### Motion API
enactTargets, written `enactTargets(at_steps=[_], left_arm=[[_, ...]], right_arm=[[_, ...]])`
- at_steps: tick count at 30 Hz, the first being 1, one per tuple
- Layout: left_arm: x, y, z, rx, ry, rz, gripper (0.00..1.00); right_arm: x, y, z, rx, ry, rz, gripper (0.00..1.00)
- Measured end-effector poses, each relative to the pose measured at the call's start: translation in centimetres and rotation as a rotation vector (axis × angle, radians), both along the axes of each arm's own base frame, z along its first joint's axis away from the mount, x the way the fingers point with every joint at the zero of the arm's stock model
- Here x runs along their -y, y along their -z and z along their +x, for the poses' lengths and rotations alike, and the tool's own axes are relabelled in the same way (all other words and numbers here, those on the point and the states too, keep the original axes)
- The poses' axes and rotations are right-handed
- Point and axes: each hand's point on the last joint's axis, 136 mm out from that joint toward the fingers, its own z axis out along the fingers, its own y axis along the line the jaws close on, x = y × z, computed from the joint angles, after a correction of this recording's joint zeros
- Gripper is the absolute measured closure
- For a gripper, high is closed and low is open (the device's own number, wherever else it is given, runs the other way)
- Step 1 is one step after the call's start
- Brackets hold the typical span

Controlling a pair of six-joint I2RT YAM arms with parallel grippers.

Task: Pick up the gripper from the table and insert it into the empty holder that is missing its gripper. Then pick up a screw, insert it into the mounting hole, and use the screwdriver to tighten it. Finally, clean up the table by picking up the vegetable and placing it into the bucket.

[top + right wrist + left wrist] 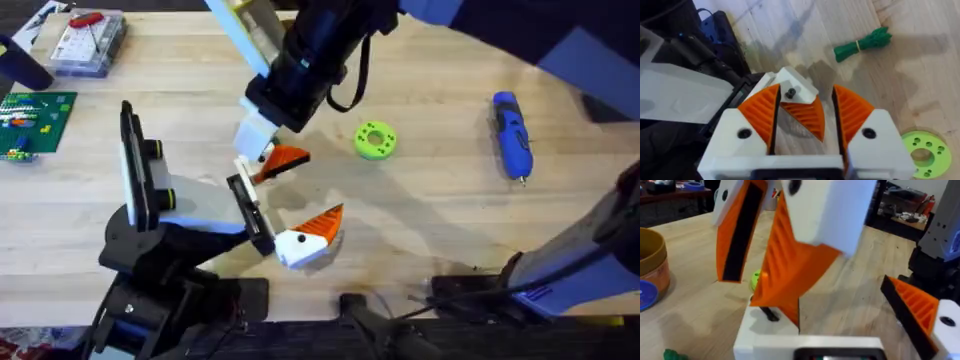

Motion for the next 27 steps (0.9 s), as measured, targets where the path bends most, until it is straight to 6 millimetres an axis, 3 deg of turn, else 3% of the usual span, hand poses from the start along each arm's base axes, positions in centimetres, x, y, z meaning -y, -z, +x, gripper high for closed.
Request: enactTargets(at_steps=[12,20,27], left_arm=[[0.00,0.00,0.00,0.000,0.000,0.000,0.005],[0.00,0.00,0.00,0.000,0.000,0.000,0.005],[0.00,0.00,0.00,0.000,0.000,0.000,0.005]], right_arm=[[-0.25,-0.10,-0.46,-0.013,-0.012,0.009,0.502],[-0.29,-0.13,-0.54,-0.017,-0.013,0.012,0.618],[-0.45,-0.13,-0.80,-0.017,-0.020,0.012,0.628]])
